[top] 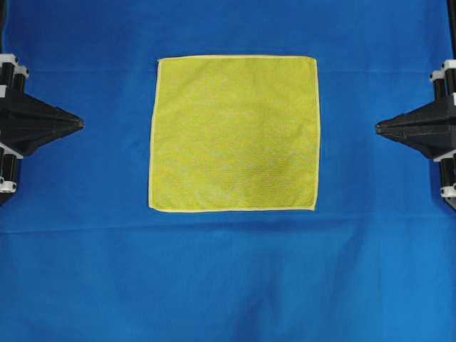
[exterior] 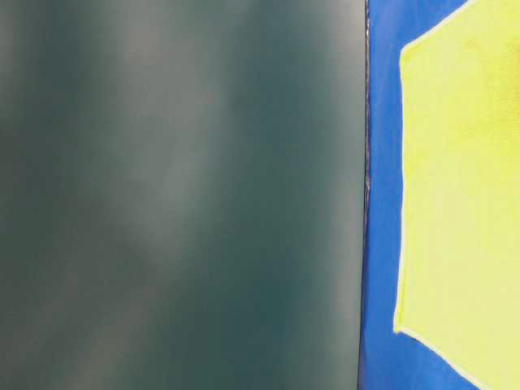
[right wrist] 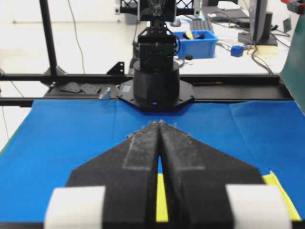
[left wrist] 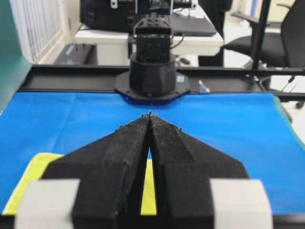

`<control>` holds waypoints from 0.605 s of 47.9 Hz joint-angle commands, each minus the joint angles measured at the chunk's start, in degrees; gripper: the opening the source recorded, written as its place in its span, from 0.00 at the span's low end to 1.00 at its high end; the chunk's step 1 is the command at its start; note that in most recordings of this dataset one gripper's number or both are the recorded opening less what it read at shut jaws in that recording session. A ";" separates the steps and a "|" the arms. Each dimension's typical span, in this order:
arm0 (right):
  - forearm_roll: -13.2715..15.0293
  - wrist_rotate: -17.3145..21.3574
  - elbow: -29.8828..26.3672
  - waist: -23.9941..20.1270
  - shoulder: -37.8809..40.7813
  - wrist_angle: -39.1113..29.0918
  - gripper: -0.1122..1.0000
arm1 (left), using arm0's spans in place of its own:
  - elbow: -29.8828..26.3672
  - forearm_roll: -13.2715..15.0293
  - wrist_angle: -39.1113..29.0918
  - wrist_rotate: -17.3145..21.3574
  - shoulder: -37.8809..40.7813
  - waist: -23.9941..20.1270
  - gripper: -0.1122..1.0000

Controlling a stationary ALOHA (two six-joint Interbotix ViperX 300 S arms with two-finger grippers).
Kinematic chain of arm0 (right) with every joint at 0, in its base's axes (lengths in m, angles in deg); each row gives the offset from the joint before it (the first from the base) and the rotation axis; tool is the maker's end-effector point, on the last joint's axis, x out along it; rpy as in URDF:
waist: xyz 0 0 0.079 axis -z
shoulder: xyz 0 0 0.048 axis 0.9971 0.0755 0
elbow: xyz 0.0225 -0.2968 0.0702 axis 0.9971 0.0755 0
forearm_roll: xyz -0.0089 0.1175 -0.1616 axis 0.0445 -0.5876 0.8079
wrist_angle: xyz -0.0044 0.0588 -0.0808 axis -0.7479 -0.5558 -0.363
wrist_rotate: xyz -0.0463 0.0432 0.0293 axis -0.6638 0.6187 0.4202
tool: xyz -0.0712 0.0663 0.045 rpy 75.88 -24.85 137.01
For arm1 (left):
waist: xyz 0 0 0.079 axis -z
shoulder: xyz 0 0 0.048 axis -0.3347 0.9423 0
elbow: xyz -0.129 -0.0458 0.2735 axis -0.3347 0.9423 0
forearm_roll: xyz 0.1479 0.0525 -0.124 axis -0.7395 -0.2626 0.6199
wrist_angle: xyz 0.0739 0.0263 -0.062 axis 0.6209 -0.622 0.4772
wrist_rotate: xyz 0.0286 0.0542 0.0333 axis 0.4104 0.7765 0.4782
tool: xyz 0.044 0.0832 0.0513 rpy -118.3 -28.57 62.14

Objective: Fold the yellow towel.
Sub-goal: 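Move both grippers to the towel's top corners and pinch them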

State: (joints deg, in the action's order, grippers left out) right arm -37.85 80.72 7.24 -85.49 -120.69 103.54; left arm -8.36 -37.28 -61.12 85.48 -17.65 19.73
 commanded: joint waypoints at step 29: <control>-0.35 0.70 -5.27 19.86 15.47 -8.00 0.12 | -4.31 1.58 -4.13 -0.44 16.70 -11.95 0.11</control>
State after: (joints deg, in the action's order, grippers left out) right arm -37.94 81.25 3.64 -68.00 -108.03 95.28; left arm -11.08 -35.78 -66.31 84.86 -3.58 10.06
